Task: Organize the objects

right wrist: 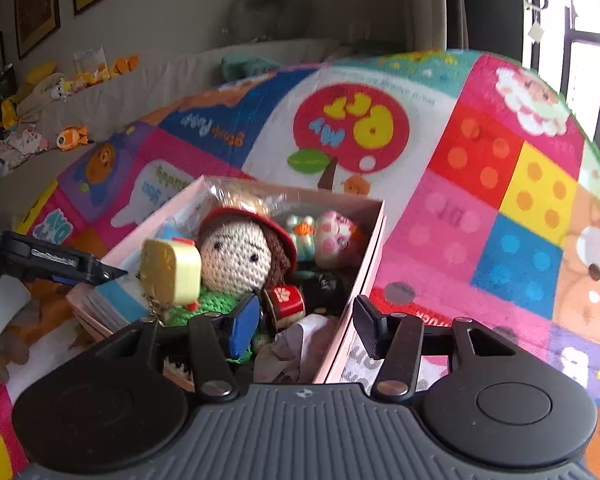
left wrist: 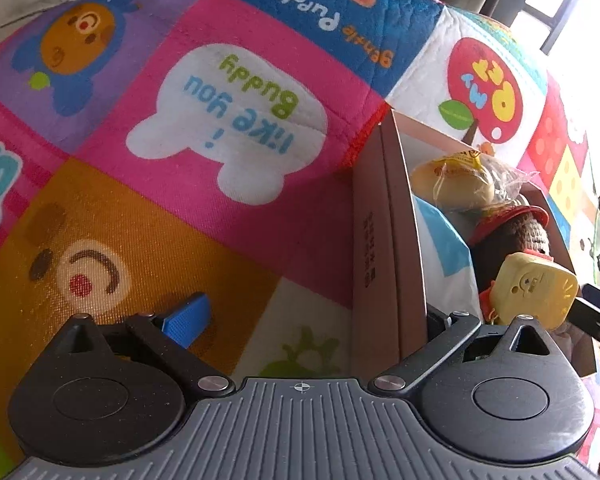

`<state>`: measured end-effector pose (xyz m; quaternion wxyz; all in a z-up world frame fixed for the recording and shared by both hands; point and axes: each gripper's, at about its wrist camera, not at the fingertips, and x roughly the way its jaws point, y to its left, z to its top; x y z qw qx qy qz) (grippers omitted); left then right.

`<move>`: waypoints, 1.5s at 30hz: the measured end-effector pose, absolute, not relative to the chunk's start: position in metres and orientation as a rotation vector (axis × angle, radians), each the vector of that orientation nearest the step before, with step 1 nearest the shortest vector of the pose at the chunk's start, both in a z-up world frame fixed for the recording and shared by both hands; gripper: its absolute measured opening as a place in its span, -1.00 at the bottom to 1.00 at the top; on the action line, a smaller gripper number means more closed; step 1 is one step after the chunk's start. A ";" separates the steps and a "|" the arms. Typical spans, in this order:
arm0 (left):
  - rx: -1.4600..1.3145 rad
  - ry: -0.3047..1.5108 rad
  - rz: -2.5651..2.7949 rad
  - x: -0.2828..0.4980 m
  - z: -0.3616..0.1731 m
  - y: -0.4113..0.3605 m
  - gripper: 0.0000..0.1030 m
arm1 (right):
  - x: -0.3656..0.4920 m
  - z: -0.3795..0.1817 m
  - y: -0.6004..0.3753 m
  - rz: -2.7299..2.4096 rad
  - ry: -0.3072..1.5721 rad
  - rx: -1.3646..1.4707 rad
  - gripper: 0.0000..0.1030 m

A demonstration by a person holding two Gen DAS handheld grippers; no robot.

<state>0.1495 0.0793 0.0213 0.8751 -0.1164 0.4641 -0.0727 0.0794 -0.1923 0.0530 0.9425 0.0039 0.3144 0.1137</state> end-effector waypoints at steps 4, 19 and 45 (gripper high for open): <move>-0.242 0.962 -0.154 0.150 0.020 0.080 0.99 | 0.043 0.066 -0.196 0.302 0.574 -0.021 0.29; -0.193 0.938 -0.095 0.159 0.022 0.076 0.99 | 0.039 0.034 -0.158 0.264 0.544 -0.199 0.26; -0.083 0.738 -0.141 -0.031 0.012 0.023 0.98 | -0.043 -0.010 -0.167 0.042 0.716 0.019 1.00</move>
